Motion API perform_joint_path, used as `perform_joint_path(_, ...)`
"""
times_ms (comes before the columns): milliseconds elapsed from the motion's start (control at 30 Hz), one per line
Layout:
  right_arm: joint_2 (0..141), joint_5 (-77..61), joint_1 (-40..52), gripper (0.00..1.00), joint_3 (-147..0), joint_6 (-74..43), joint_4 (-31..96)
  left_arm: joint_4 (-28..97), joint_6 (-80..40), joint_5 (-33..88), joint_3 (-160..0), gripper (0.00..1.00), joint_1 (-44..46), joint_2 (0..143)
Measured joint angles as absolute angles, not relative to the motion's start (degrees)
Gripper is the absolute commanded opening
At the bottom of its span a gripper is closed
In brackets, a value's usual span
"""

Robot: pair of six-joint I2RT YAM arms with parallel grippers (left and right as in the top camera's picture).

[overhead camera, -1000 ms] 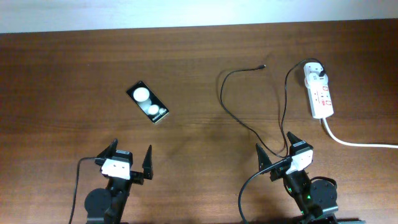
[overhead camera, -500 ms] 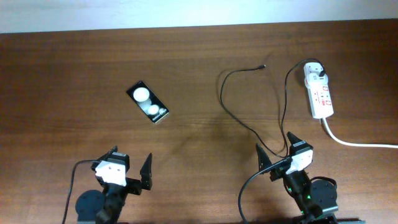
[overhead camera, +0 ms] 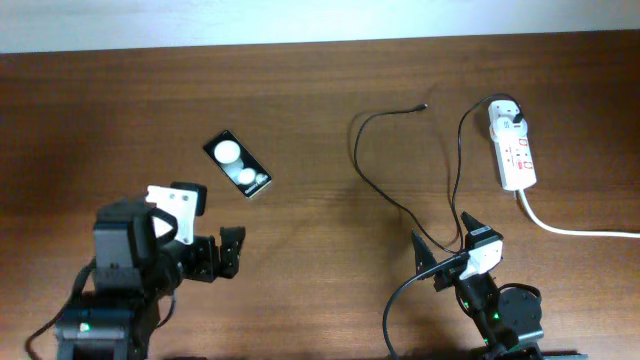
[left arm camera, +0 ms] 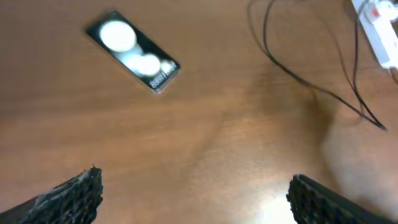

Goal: Plug charger to phone and switch on socket
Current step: 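Move the left gripper forward over the black phone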

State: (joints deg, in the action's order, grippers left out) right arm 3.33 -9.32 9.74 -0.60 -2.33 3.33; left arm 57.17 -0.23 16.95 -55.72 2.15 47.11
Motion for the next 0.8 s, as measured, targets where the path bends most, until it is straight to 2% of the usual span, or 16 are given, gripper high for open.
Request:
perform_joint_path(133, 3.33, -9.32, 9.74, 0.99, -0.60, -2.33, 3.33, 61.73, -0.25, 26.41, -55.83, 0.99, 2.15, 47.90)
perform_joint_path(267, 3.33, -9.32, 9.74, 0.99, -0.60, -2.35, 3.33, 62.57, -0.25, 29.41, -55.83, 0.99, 2.15, 47.90)
perform_joint_path(433, 3.33, -9.32, 9.74, 0.99, -0.60, -2.31, 3.36, 62.57, -3.11, 29.65, -55.83, 0.99, 2.15, 47.90)
perform_joint_path(633, 3.33, -9.32, 9.74, 0.99, -0.60, -2.33, 3.33, 62.57, -14.66, 25.43, -55.83, 0.99, 2.15, 47.92)
perform_joint_path(800, 3.33, -9.32, 9.74, 0.99, -0.60, -2.33, 3.33, 62.98, -16.62, 23.29, -56.18, 0.99, 2.15, 54.26)
